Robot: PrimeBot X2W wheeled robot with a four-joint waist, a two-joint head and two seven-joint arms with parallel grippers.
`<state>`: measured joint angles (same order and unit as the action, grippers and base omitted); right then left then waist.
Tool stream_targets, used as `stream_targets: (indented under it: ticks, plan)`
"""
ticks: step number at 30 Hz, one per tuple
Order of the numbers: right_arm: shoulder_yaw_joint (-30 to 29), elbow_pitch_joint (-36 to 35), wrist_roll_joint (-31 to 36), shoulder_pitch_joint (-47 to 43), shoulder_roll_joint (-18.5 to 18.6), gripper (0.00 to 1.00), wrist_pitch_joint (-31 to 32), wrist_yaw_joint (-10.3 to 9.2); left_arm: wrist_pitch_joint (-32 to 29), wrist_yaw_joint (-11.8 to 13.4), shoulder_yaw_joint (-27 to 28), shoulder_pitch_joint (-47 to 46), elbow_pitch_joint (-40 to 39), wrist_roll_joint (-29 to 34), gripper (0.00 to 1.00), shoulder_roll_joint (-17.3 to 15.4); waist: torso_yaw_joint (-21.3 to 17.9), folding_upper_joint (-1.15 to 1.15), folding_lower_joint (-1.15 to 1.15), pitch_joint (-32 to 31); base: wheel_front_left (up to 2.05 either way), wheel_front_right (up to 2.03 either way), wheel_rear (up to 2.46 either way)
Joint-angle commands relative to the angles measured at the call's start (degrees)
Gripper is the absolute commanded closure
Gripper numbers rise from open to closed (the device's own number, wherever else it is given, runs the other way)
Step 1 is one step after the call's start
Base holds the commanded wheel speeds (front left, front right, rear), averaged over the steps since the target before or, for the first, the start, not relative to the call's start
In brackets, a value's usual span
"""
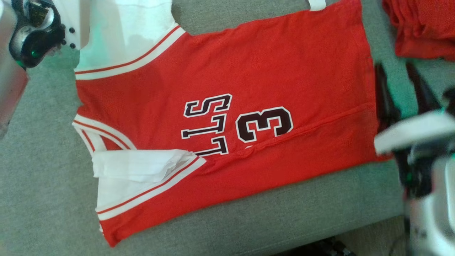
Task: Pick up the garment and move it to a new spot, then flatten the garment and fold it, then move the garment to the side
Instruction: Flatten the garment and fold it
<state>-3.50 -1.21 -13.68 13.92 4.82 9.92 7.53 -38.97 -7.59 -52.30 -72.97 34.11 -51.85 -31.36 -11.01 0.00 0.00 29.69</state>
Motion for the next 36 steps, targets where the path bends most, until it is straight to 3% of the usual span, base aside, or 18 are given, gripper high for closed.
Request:
stream_targets:
  ticks: [1, 7, 10, 18, 28, 29, 30, 31, 32, 33, 34, 36]
  plan:
    - [1.65, -0.61, -2.24, 4.55, 0.72, 0.00, 2.62, -0.04, 0.70, 0.10, 1.20, -2.97, -2.12, -0.66, 1.00, -3.25, 0.31, 0.00, 0.00, -0.45, 0.00, 0.00, 0.00]
    - [1.81, 11.88, -3.23, 18.44, 0.94, 0.00, 11.77, -0.04, 2.25, 0.10, -0.79, -2.83, -4.71, -3.12, 1.00, -4.23, 2.01, 0.00, 0.00, -0.73, 0.00, 0.00, 0.00]
    - [2.75, 18.01, -2.31, 23.52, 2.30, 0.00, 13.40, -0.04, 3.01, 0.10, -1.81, -3.23, -5.89, -3.89, 1.00, -4.56, 2.68, 0.00, 0.00, -0.53, 0.00, 0.00, 0.00]
    - [2.23, 29.87, -0.56, 31.68, 3.30, 0.00, 10.26, -0.04, 4.50, 0.10, -4.39, -4.72, -7.58, -4.95, 1.00, -4.80, 4.08, 0.00, 0.00, 0.31, 0.00, 0.00, 0.00]
    - [3.35, 37.30, -0.22, 35.96, 3.99, 0.00, 6.49, -0.04, 5.51, 0.10, -7.09, -6.44, -6.81, -6.60, 1.00, -5.16, 4.80, 0.00, 0.00, 0.64, 0.00, 0.00, 0.00]
    - [3.45, 37.74, -0.23, 36.20, 4.10, 0.11, 6.18, -0.04, 5.63, 0.10, -7.32, -6.62, -6.70, -6.78, 1.00, -5.17, 4.86, 0.00, 0.00, 0.70, 0.00, 0.00, 0.00]
    - [3.55, 38.13, -0.23, 36.44, 4.21, 0.31, 5.91, -0.04, 5.74, 0.10, -7.58, -6.79, -6.59, -6.95, 1.00, -5.18, 4.94, 0.00, 0.00, 0.76, 0.00, 0.00, 0.00]
    - [3.55, 38.13, -0.23, 36.44, 4.21, 0.31, 5.91, -0.04, 5.74, 0.10, -7.58, -6.79, -6.59, -6.95, 1.00, -5.18, 4.94, 0.00, 0.00, 0.76, 0.00, 0.00, 0.00]
    - [3.75, 38.44, -0.15, 36.68, 4.35, 0.62, 5.64, -0.04, 5.78, 0.10, -7.87, -6.93, -6.46, -7.12, 1.00, -5.21, 5.02, 0.00, 0.00, 0.79, 0.00, 0.00, 0.00]
    - [3.96, 38.75, -0.10, 36.91, 4.49, 0.85, 5.40, -0.04, 5.82, 0.10, -8.16, -7.05, -6.33, -7.30, 1.00, -5.25, 5.06, 0.00, 0.00, 0.80, 0.00, 0.00, 0.00]
    - [4.14, 39.04, -0.13, 37.14, 4.61, 1.00, 5.19, -0.04, 5.90, 0.10, -8.45, -7.16, -6.22, -7.48, 1.00, -5.31, 5.10, 0.00, 0.00, 0.79, 0.00, 0.00, 0.00]
    - [4.63, 39.54, -0.24, 37.52, 4.83, 1.00, 4.88, -0.04, 6.35, 0.10, -9.03, -7.47, -6.01, -7.50, 1.00, -5.54, 5.13, 0.00, 0.00, 0.73, 0.00, 0.00, 0.00]
